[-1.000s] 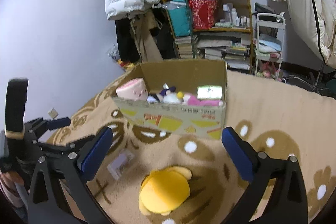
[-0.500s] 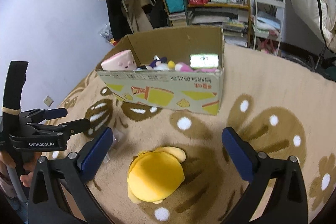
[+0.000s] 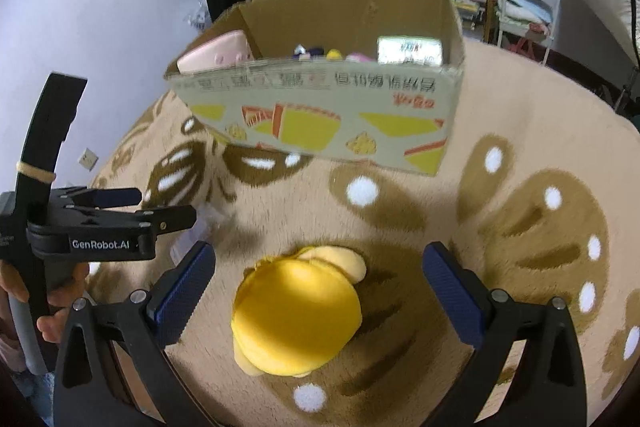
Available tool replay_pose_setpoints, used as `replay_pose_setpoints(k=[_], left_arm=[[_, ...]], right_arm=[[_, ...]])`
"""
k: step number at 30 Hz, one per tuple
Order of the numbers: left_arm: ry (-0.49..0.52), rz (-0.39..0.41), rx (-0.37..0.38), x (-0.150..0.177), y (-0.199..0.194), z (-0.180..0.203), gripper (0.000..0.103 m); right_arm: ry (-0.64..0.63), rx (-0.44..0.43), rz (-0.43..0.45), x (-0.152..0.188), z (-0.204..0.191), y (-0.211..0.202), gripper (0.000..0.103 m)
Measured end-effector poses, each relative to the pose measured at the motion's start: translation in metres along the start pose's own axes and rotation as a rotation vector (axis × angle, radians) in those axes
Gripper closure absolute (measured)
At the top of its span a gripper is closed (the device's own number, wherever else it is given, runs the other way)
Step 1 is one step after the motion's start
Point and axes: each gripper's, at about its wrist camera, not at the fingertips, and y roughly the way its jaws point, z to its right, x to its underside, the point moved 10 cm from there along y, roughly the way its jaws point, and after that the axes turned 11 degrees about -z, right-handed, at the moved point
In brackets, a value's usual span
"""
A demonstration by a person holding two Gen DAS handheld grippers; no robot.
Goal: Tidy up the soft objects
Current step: 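Move both tools back toward the clear bag and yellow plush on the rug, then grasp the clear bag with the left gripper while the right gripper grasps the yellow plush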
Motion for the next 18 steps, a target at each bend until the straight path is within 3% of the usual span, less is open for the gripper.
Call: replay_pose_setpoints(k=[8, 18], left_arm=[[-0.008, -0.075, -0.004, 0.0, 0.023, 0.002, 0.01], [0.008, -0.087, -0.031, -0.001, 0.032, 0.012, 0.01]], right_arm=[[0.017, -0.026, -0.076, 0.012, -0.001, 0.019, 0.0], [0.0, -0.039, -0.142, 0.021, -0.007, 0.033, 0.0]])
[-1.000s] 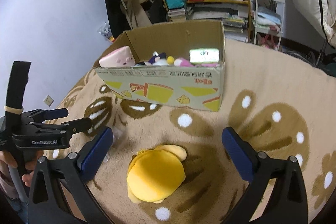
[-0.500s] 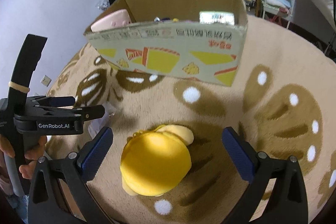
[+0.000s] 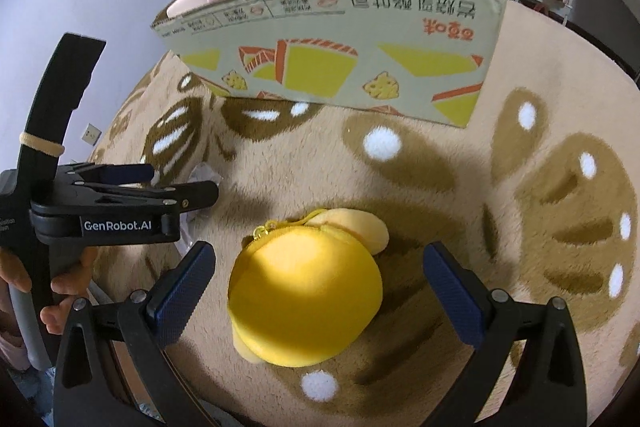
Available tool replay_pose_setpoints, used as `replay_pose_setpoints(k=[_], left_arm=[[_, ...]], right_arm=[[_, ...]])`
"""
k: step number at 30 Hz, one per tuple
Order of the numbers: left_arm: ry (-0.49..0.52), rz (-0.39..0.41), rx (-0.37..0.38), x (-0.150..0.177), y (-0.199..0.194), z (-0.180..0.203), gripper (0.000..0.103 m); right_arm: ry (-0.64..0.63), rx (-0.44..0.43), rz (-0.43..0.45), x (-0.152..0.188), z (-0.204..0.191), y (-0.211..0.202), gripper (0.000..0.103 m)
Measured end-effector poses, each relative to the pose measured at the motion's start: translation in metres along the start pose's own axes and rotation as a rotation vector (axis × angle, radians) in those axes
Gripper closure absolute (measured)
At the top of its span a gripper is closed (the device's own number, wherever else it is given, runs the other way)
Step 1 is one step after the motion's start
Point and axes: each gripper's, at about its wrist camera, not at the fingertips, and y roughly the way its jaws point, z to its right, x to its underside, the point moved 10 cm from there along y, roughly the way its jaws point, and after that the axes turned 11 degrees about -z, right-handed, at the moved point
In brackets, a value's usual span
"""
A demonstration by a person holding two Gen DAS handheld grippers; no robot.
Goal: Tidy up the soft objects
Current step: 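Grasp the clear bag with the left gripper while the right gripper grasps the yellow plush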
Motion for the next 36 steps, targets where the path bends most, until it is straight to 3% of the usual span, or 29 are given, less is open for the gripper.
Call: replay_pose_setpoints(k=[11, 17, 19, 23, 25, 27, 30, 32, 36], left_arm=[[0.031, -0.065, 0.01, -0.001, 0.017, 0.008, 0.01], [-0.012, -0.055, 0.036, -0.001, 0.019, 0.007, 0.012], [-0.019, -0.06, 0.037, -0.001, 0.021, 0.005, 0.021], [-0.028, -0.065, 0.036, 0.001, 0.024, -0.004, 0.028], [-0.032, -0.048, 0.013, -0.001, 0.023, -0.006, 0.046], [-0.042, -0.034, -0.001, 0.0, 0.024, -0.007, 0.053], [-0.043, -0.021, -0.009, 0.001, 0.021, -0.007, 0.055], [-0.037, -0.014, -0.014, 0.002, 0.019, -0.006, 0.056], [-0.026, 0.022, -0.022, 0.007, 0.003, -0.007, 0.056]], right_arm=[[-0.006, 0.017, -0.077, 0.006, -0.001, 0.021, 0.0], [-0.002, 0.016, -0.112, 0.011, -0.002, 0.03, 0.0], [0.001, 0.016, -0.124, 0.013, -0.001, 0.033, 0.0], [-0.011, 0.031, -0.139, 0.014, -0.003, 0.039, 0.0], [-0.013, 0.035, -0.14, 0.014, -0.003, 0.038, 0.0], [-0.012, 0.038, -0.14, 0.016, -0.003, 0.038, 0.0], [-0.014, 0.034, -0.142, 0.017, -0.004, 0.036, 0.005], [-0.024, 0.005, -0.139, 0.017, -0.008, 0.033, 0.019], [-0.047, 0.015, -0.128, 0.017, -0.014, 0.031, 0.023]])
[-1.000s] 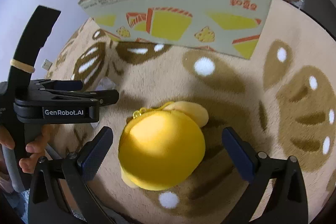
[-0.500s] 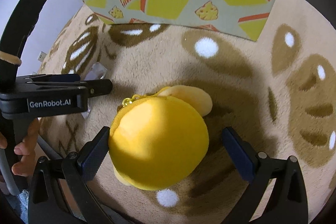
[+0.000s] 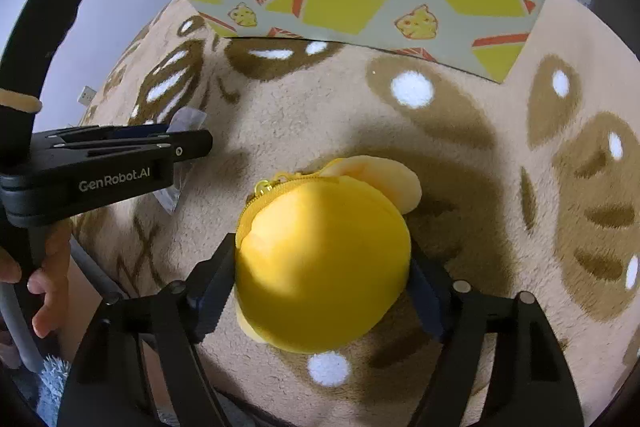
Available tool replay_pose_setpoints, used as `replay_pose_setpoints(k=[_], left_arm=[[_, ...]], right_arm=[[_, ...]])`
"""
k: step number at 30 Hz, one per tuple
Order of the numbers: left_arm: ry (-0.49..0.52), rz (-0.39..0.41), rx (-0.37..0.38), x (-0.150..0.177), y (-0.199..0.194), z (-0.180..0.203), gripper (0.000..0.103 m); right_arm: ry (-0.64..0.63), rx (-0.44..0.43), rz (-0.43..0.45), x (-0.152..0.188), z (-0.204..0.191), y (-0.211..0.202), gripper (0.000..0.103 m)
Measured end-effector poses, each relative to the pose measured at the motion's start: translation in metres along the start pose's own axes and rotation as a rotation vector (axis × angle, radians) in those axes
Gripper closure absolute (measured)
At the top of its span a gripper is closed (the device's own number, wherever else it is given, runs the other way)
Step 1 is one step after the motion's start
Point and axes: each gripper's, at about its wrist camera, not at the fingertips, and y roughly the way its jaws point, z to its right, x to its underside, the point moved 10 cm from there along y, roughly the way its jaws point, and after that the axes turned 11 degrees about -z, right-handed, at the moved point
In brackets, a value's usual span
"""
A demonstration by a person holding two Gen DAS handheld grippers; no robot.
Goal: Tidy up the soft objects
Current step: 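Grasp the clear bag with the left gripper while the right gripper grasps the yellow plush, then lift the bag and yellow plush over the box and release both inside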
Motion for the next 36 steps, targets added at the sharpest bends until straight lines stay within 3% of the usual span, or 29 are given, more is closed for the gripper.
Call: replay_pose_setpoints(k=[6, 19, 27, 32, 36], left_arm=[[0.012, 0.165, 0.032, 0.0, -0.047, 0.005, 0.056], [0.043, 0.705, 0.0, 0.003, -0.19, 0.018, 0.056], [0.063, 0.822, -0.021, -0.002, -0.228, 0.019, 0.056], [0.054, 0.846, 0.004, -0.016, -0.24, 0.019, 0.056], [0.055, 0.892, -0.02, -0.032, -0.25, 0.017, 0.056]], right_arm=[[0.014, 0.055, 0.121, -0.008, 0.005, -0.025, 0.024], [0.081, 0.098, 0.539, -0.026, 0.017, -0.134, 0.024], [0.125, 0.109, 0.765, -0.033, 0.026, -0.193, 0.024], [0.124, 0.111, 0.827, -0.037, 0.029, -0.216, 0.024], [0.114, 0.107, 0.849, -0.047, 0.031, -0.224, 0.024]])
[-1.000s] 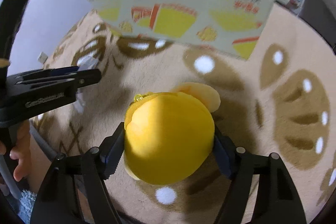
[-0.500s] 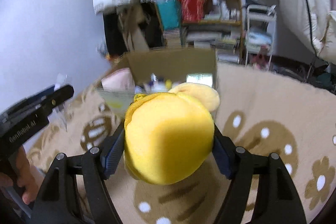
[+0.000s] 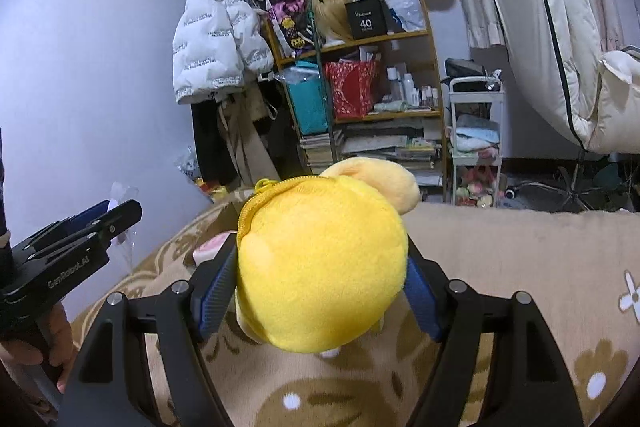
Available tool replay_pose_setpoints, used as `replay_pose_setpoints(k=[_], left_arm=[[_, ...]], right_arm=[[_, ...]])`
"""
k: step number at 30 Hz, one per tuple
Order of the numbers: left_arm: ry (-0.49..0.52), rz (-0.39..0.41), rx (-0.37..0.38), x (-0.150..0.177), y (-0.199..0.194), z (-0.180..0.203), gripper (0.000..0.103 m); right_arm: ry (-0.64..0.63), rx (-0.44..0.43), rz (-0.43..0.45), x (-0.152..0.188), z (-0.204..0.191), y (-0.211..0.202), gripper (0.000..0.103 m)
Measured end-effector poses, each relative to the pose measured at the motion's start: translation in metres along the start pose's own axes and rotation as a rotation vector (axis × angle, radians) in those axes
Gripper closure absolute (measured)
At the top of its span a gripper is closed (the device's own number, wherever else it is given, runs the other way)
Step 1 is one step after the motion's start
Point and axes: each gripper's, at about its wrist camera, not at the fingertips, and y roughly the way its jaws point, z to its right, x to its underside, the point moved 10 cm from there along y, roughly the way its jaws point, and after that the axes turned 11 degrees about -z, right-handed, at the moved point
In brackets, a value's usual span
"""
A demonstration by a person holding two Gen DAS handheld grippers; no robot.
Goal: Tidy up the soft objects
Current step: 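Lift the bag and yellow plush over the box and release both inside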
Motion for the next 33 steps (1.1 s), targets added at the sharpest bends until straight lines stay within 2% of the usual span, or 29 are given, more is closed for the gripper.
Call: replay_pose_setpoints(k=[6, 8, 13, 19, 25, 33], left_arm=[[-0.012, -0.003, 0.009, -0.015, 0.017, -0.004, 0.056], [0.002, -0.002, 0.018, -0.018, 0.024, -0.002, 0.056], [0.058, -0.021, -0.013, -0.022, 0.039, 0.003, 0.055], [0.064, -0.063, 0.041, -0.026, 0.064, 0.016, 0.055], [0.084, -0.094, 0.094, -0.024, 0.084, 0.032, 0.054], [0.098, -0.149, 0.136, -0.013, 0.109, 0.045, 0.052]], right_arm=[[-0.048, 0.0, -0.008, -0.015, -0.006, 0.017, 0.024], [-0.052, -0.011, -0.013, -0.019, -0.008, 0.023, 0.024], [-0.098, -0.033, -0.026, -0.026, -0.013, 0.039, 0.024], [-0.121, -0.046, -0.062, -0.025, -0.012, 0.063, 0.024], [-0.052, -0.082, -0.142, -0.014, 0.002, 0.091, 0.023], [-0.005, -0.128, -0.176, -0.006, 0.013, 0.108, 0.022]])
